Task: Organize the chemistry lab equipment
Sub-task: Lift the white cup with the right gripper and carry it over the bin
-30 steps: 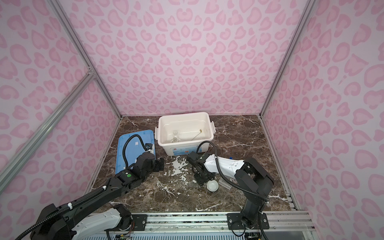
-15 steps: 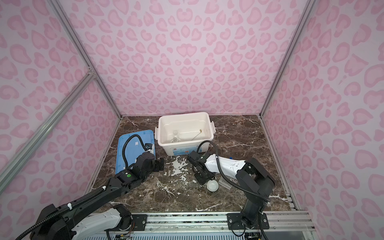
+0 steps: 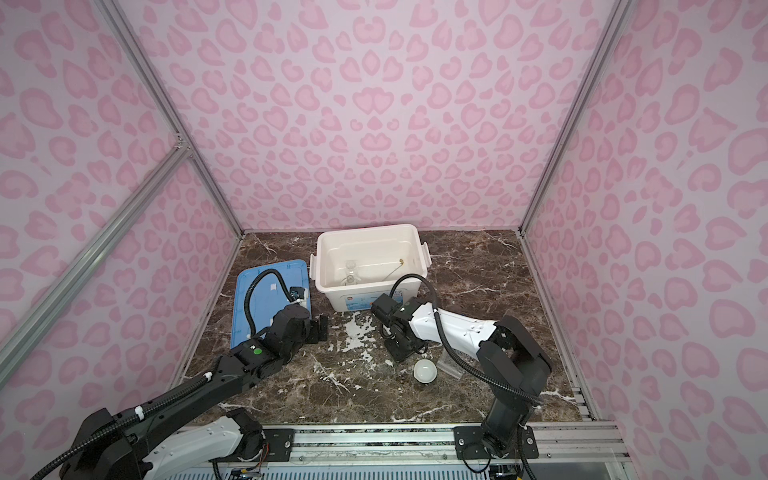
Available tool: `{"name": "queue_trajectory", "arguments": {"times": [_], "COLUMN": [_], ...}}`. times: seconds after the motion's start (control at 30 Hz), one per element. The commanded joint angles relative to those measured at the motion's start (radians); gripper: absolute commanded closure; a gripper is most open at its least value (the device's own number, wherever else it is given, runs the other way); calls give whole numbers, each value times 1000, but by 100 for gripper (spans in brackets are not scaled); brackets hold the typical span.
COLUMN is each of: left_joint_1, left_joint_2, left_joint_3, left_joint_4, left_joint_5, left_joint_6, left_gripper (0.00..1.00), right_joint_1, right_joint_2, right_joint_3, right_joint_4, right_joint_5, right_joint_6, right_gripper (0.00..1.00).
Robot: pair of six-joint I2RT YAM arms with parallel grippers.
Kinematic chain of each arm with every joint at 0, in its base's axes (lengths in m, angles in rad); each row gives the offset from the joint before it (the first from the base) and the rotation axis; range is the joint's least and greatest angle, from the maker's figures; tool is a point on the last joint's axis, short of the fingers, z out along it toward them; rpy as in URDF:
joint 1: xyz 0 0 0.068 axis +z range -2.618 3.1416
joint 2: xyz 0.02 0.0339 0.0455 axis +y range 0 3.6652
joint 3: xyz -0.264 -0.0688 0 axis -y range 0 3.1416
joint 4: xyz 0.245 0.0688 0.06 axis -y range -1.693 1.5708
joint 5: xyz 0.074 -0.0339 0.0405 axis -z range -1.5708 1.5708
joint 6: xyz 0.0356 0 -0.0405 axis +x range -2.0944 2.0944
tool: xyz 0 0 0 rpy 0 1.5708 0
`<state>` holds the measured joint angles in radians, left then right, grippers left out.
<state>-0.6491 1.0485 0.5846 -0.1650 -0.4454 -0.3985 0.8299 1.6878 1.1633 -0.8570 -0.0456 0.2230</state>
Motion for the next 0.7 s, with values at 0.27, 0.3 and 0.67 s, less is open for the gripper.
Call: {"name": "queue_trajectory", "arguments": {"times": [0.27,0.3,0.67], "left_joint_1": [0,1,-1], "left_joint_2": [-38,-35,2], "left_joint_3": [-23,-25,-11], "left_joint_4": [8,10,22], "left_joint_5": [-26,-25,-8], "left_joint_6": [-10,-10,-7], "left_gripper": [3,3,3], "right_joint_1": [-32,-36,-69], "right_joint_2": [-19,-16,45], "right_joint_3": [200,219,431], "right_joint_4": [-103,-112,-221], "right_joint_5": [-49,-50,-57], "right_joint_6": [-100,-107,-184], "right_gripper": [59,60,58]}}
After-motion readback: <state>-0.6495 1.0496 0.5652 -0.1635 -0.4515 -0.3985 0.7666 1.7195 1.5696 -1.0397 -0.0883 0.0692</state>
